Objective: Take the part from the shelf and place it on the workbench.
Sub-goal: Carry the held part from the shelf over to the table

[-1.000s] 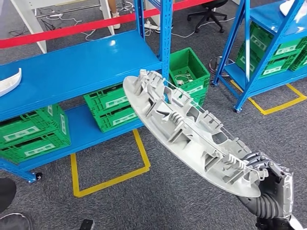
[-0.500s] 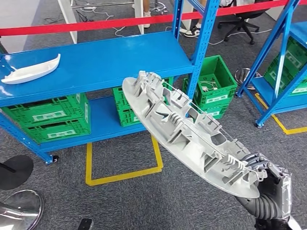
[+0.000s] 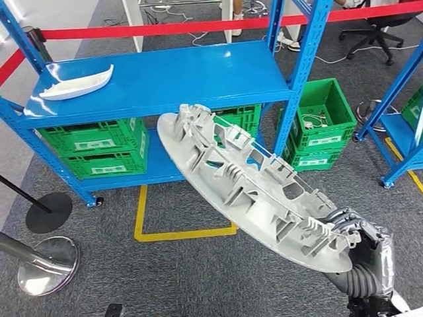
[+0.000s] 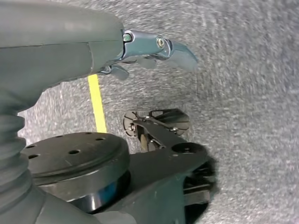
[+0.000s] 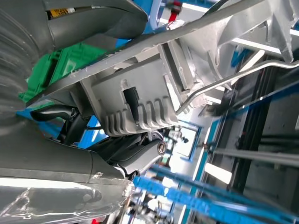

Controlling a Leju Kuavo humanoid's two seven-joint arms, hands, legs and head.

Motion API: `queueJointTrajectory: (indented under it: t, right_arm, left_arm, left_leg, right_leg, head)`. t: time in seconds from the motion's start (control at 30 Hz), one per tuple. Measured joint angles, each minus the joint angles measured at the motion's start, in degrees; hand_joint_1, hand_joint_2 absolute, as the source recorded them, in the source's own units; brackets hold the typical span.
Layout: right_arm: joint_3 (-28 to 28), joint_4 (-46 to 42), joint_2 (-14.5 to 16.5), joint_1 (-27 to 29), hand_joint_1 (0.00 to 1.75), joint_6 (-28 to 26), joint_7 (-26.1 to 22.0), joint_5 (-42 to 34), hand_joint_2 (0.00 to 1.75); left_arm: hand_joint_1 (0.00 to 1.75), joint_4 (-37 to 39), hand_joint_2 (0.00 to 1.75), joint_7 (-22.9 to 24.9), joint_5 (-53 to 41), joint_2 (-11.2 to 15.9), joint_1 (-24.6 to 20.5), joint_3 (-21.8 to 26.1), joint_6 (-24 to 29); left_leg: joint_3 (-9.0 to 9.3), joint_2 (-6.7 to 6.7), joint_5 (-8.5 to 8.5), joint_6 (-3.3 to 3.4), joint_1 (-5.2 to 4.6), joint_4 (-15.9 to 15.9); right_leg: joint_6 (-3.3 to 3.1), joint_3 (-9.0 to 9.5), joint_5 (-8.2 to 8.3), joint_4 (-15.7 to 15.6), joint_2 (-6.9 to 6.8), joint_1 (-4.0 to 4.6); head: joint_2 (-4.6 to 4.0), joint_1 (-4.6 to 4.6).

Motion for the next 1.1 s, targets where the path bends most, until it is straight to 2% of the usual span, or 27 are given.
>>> queueJointTrajectory:
  t: [0.07, 0.1, 0.13, 0.2, 0.23, 0.27, 0.33, 0.4, 0.43, 0.47, 0.5, 0.53, 0.57, 0.6, 0.63, 0.67, 0.7, 0.73, 0.8, 0.83, 0.87, 0.9, 0.93, 0.97, 1.0, 1.07, 1.1]
  right_arm:
    - [0.05, 0.25, 0.0, -0.28, 1.75, 0.57, -0.26, -0.14, 1.75]
    - [0.09, 0.32, 0.01, -0.44, 1.75, 0.84, -0.41, -0.25, 1.75]
    - [0.2, 0.4, 0.01, -0.61, 1.75, 1.08, -0.56, -0.34, 1.75]
    - [0.69, 0.61, 0.02, -0.9, 1.75, 1.29, -0.89, -0.16, 1.75]
    - [1.03, 0.71, 0.02, -0.95, 1.75, 1.21, -1.06, 0.13, 1.75]
    - [1.32, 0.78, 0.02, -0.9, 1.75, 1.06, -1.26, 0.45, 1.75]
    - [1.81, 0.92, 0.02, -0.68, 1.75, 0.7, -1.65, 0.92, 1.75]
    - [2.12, 1.05, 0.01, -0.39, 1.75, 0.44, -1.84, 1.06, 1.75]
    - [2.21, 1.1, 0.0, -0.23, 1.75, 0.35, -1.86, 1.09, 1.75]
    - [2.27, 1.13, 0.0, -0.06, 1.75, 0.31, -1.87, 1.1, 1.75]
    - [2.31, 1.15, 0.0, 0.1, 1.75, 0.28, -1.89, 1.11, 1.75]
    - [2.33, 1.16, 0.0, 0.24, 1.75, 0.28, -1.95, 1.09, 1.75]
    - [2.36, 1.17, 0.01, 0.36, 1.75, 0.28, -2.05, 1.05, 1.75]
    - [2.38, 1.19, 0.01, 0.48, 1.75, 0.28, -2.2, 1.01, 1.75]
    - [2.4, 1.21, 0.02, 0.54, 1.75, 0.3, -2.36, 0.97, 1.75]
    - [2.42, 1.22, 0.02, 0.54, 1.75, 0.32, -2.44, 0.96, 1.75]
    - [2.44, 1.23, 0.02, 0.46, 1.75, 0.34, -2.42, 0.97, 1.75]
    - [2.51, 1.25, 0.02, 0.31, 1.75, 0.36, -2.28, 1.02, 1.75]
    - [2.69, 1.29, 0.03, 0.12, 1.75, 0.34, -1.99, 1.09, 1.75]
    - [2.78, 1.32, 0.03, 0.11, 1.75, 0.26, -1.92, 1.1, 1.75]
    - [2.8, 1.32, 0.04, 0.15, 1.75, 0.14, -1.91, 1.11, 1.75]
    - [2.8, 1.33, 0.04, 0.22, 1.75, 0.02, -1.9, 1.11, 1.75]
    - [2.8, 1.33, 0.03, 0.32, 1.75, -0.1, -1.89, 1.1, 1.75]
    - [2.79, 1.33, 0.03, 0.4, 1.75, -0.17, -1.88, 1.06, 1.75]
    - [2.78, 1.33, 0.02, 0.48, 1.75, -0.21, -1.87, 1.02, 1.75]
    - [2.76, 1.33, 0.02, 0.54, 1.75, -0.28, -1.87, 0.93, 1.75]
    - [2.74, 1.32, 0.02, 0.57, 1.75, -0.34, -1.87, 0.9, 1.75]
  left_arm:
    - [0.0, -0.01, 1.75, -0.45, 0.04, 0.01, -0.16, 0.39, -0.08]
    - [0.0, -0.01, 1.75, -0.68, 0.02, 0.0, -0.26, 0.54, -0.1]
    - [0.0, -0.02, 1.75, -0.84, -0.04, -0.01, -0.28, 0.66, -0.07]
    - [0.0, -0.02, 1.75, -0.9, -0.43, -0.02, -0.13, 0.79, 0.44]
    - [0.0, -0.02, 1.75, -0.85, -0.74, -0.01, -0.01, 0.84, 0.98]
    - [0.0, -0.02, 1.75, -0.77, -1.02, 0.0, 0.03, 0.87, 1.64]
    - [0.0, -0.02, 1.75, -0.64, -1.43, 0.02, 0.0, 0.89, 2.69]
    - [0.0, -0.02, 1.75, -0.54, -1.63, 0.05, -0.01, 0.9, 3.13]
    - [0.0, -0.02, 1.75, -0.5, -1.72, 0.08, 0.06, 0.91, 3.25]
    - [0.0, -0.02, 1.75, -0.47, -1.76, 0.1, 0.13, 0.91, 3.34]
    - [0.0, -0.02, 1.75, -0.46, -1.82, 0.11, 0.18, 0.92, 3.43]
    - [0.0, -0.02, 1.75, -0.46, -1.92, 0.12, 0.21, 0.92, 3.5]
    - [0.0, -0.02, 1.75, -0.46, -2.03, 0.16, 0.16, 0.93, 3.55]
    - [0.0, -0.03, 1.75, -0.48, -2.16, 0.22, 0.11, 0.93, 3.58]
    - [0.0, -0.03, 1.75, -0.54, -2.29, 0.31, 0.12, 0.94, 3.57]
    - [0.0, -0.04, 1.75, -0.63, -2.39, 0.4, 0.17, 0.95, 3.48]
    - [0.0, -0.04, 1.75, -0.73, -2.48, 0.48, 0.26, 0.96, 3.32]
    - [0.0, -0.04, 1.75, -0.81, -2.55, 0.56, 0.35, 0.97, 3.12]
    - [0.0, -0.04, 1.75, -0.78, -2.81, 0.63, 0.26, 0.98, 2.72]
    - [0.0, -0.04, 1.75, -0.73, -2.99, 0.64, 0.12, 0.98, 2.6]
    - [0.0, -0.04, 1.75, -0.67, -3.21, 0.64, -0.03, 0.98, 2.54]
    - [0.0, -0.04, 1.75, -0.64, -3.4, 0.64, -0.11, 0.98, 2.5]
    - [0.0, -0.04, 1.75, -0.67, -3.51, 0.64, -0.11, 0.98, 2.48]
    - [0.0, -0.04, 1.75, -0.73, -3.57, 0.64, -0.06, 0.98, 2.44]
    - [0.0, -0.04, 1.75, -0.79, -3.58, 0.64, -0.01, 0.98, 2.41]
    - [0.0, -0.05, 1.75, -0.92, -3.58, 0.68, -0.04, 0.98, 2.38]
    - [0.0, -0.05, 1.75, -0.97, -3.58, 0.69, -0.15, 0.98, 2.38]
  left_leg:
    - [4.57, 2.71, 2.88, 0.71, -0.44, -8.01]
    - [5.78, 3.64, 3.48, 1.07, -0.65, -10.4]
    - [6.17, 4.09, 3.62, 1.37, -0.82, -11.51]
    - [5.88, 2.81, 3.8, 1.91, -0.76, -11.8]
    - [5.85, 2.22, 3.92, 2.18, -0.59, -11.89]
    - [5.87, 1.56, 4.07, 2.49, -0.39, -11.98]
    - [5.8, 0.26, 4.26, 2.95, -0.12, -12.04]
    - [5.69, -1.19, 4.32, 3.12, -0.11, -12.03]
    - [5.69, -1.94, 4.33, 3.12, -0.1, -12.02]
    - [5.75, -2.72, 4.34, 3.09, -0.08, -12.0]
    - [5.84, -3.52, 4.34, 3.02, -0.02, -11.98]
    - [5.92, -4.28, 4.33, 2.86, 0.04, -11.94]
    - [5.87, -5.01, 4.31, 2.6, 0.01, -11.81]
    - [5.7, -5.61, 4.36, 2.28, 0.0, -11.69]
    - [5.41, -6.18, 4.47, 1.88, 0.02, -11.62]
    - [5.07, -6.73, 4.66, 1.47, 0.09, -11.58]
    - [4.79, -7.24, 4.83, 1.08, 0.24, -11.63]
    - [4.52, -7.0, 4.76, 0.72, 0.3, -11.46]
    - [3.0, -4.48, 2.89, 0.18, 0.14, -8.57]
    - [1.36, -2.69, 1.05, -0.02, 0.06, -5.24]
    - [-0.69, -1.52, -0.95, -0.18, 0.03, -1.11]
    - [-2.61, -0.96, -2.48, -0.28, 0.06, 2.76]
    - [-3.76, -0.75, -3.05, -0.3, 0.07, 5.17]
    - [-3.75, -0.64, -2.43, -0.25, 0.06, 5.28]
    - [-2.55, -0.39, -0.84, -0.1, 0.04, 3.06]
    - [1.89, 1.54, 2.83, 0.35, -0.24, -5.03]
    - [3.66, 2.51, 3.86, 0.6, -0.4, -8.36]
  right_leg:
    - [0.24, 0.06, -0.14, 0.11, -1.2, 0.31]
    - [0.47, 0.09, -0.21, 0.18, -1.71, 0.48]
    - [0.73, 0.1, -0.26, 0.21, -2.26, 0.64]
    - [1.32, 0.24, -0.39, 0.12, -3.21, 0.71]
    - [1.68, 0.09, -0.84, 0.51, -2.67, 0.65]
    - [2.02, -0.49, -1.81, 1.9, -1.35, 0.54]
    - [2.52, -3.5, -5.34, 8.56, 2.13, 0.3]
    - [2.68, -7.36, -8.33, 16.41, 3.49, 0.19]
    - [2.72, -8.33, -8.37, 18.03, 3.63, 0.16]
    - [2.72, -8.16, -7.19, 17.23, 3.74, 0.1]
    - [2.72, -6.84, -5.07, 14.12, 4.03, -0.03]
    - [2.77, -4.89, -2.72, 9.77, 4.9, -0.28]
    - [2.83, -2.97, -1.12, 5.53, 6.33, -0.57]
    - [2.77, -1.51, -0.22, 2.54, 7.54, -0.8]
    - [2.61, -0.8, -0.04, 1.08, 8.41, -0.9]
    - [2.31, -0.66, -0.23, 0.78, 8.6, -0.81]
    - [1.88, -0.67, -0.12, 0.85, 8.04, -0.75]
    - [1.49, -0.73, -0.01, 0.82, 7.43, -0.71]
    - [0.72, -0.68, 0.18, 0.54, 6.0, -0.79]
    - [0.43, -0.67, 0.18, 0.47, 5.14, -0.73]
    - [0.22, -0.71, 0.14, 0.46, 4.28, -0.64]
    - [0.13, -0.74, 0.09, 0.47, 3.39, -0.55]
    - [0.06, -0.74, 0.04, 0.47, 2.55, -0.47]
    - [0.03, -0.71, 0.0, 0.48, 1.8, -0.41]
    - [0.05, -0.63, -0.06, 0.48, 1.1, -0.35]
    - [0.29, -0.37, -0.28, 0.56, -0.11, -0.09]
    - [0.51, -0.29, -0.45, 0.64, -0.61, 0.1]
  head:
    - [0.0, 0.02]
    - [0.0, 0.08]
    - [0.0, 0.1]
    - [0.0, 0.13]
    - [0.0, 0.2]
    - [0.0, 0.32]
    - [0.0, 0.61]
    - [0.0, 0.66]
    - [0.0, 0.68]
    - [0.0, 0.67]
    - [0.0, 0.68]
    - [0.0, 0.68]
    - [0.0, 0.69]
    - [0.0, 0.65]
    - [0.0, 0.63]
    - [0.0, 0.62]
    - [0.0, 0.59]
    - [0.0, 0.6]
    - [0.0, 0.22]
    - [0.0, 0.02]
    - [0.0, -0.15]
    - [0.0, -0.17]
    - [0.0, -0.18]
    - [0.0, -0.18]
    - [0.0, -0.18]
    - [0.0, -0.2]
    - [0.0, -0.19]
